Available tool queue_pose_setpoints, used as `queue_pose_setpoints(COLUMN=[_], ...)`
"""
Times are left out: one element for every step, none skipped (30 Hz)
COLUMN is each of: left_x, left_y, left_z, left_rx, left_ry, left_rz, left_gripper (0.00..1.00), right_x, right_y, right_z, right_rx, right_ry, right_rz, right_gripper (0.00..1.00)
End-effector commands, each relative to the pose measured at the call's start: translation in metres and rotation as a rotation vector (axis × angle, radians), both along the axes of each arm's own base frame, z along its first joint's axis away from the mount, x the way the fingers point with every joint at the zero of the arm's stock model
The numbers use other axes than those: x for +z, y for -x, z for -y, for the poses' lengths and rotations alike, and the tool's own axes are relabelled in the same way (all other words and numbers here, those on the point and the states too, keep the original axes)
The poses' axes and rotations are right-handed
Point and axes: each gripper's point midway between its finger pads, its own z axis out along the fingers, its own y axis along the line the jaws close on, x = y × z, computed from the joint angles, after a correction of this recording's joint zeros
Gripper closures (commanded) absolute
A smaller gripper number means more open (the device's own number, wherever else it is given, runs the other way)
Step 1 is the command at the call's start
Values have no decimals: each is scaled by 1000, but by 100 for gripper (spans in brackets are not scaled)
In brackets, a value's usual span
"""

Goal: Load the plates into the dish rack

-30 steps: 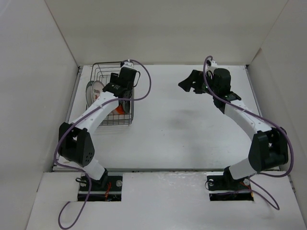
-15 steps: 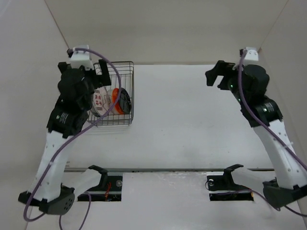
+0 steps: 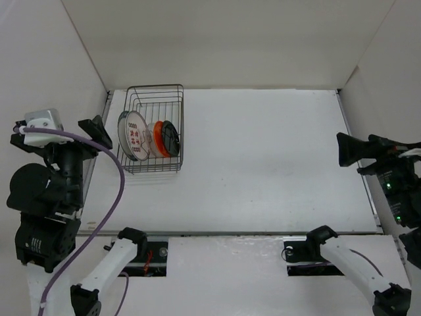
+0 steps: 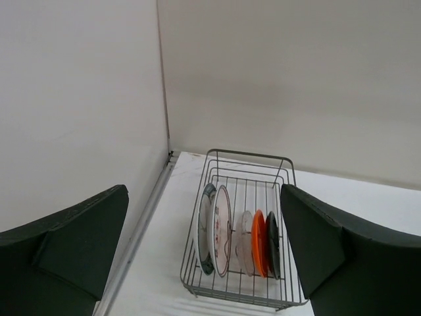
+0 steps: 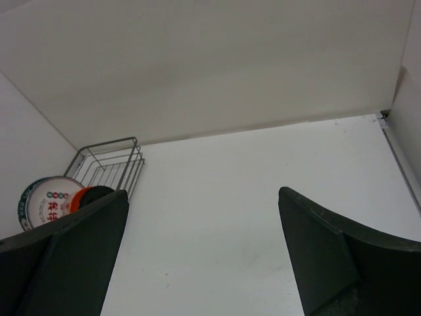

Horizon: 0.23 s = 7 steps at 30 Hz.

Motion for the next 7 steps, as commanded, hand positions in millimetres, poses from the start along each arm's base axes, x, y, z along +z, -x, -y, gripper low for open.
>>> queue_pose_setpoints(left_x=[0, 0, 0, 0, 0, 0, 0], left_y=[5, 5, 5, 5, 5, 5, 5], left_z=[-5, -5, -4, -3, -3, -3, -3], left_rx=[19, 19, 10, 8, 8, 8, 8], left_ry=[-14, -15, -17, -8, -8, -8, -8], left_rz=[-4, -4, -3, -2, -2, -2, -2], left_gripper=[0, 0, 0, 0, 0, 0, 0], right_x=[-2, -6, -4, -7, -8, -8, -11], right_y=[10, 7, 6, 6, 6, 6, 4], right_z=[11, 11, 12, 12, 14, 14, 13], right_rx=[-36, -36, -47, -47, -56, -56, -56], right_ry=[26, 44, 43, 49, 49, 49, 53], right_rz=[-26, -44, -45, -57, -58, -58, -68], right_gripper=[0, 0, 0, 0, 0, 0, 0])
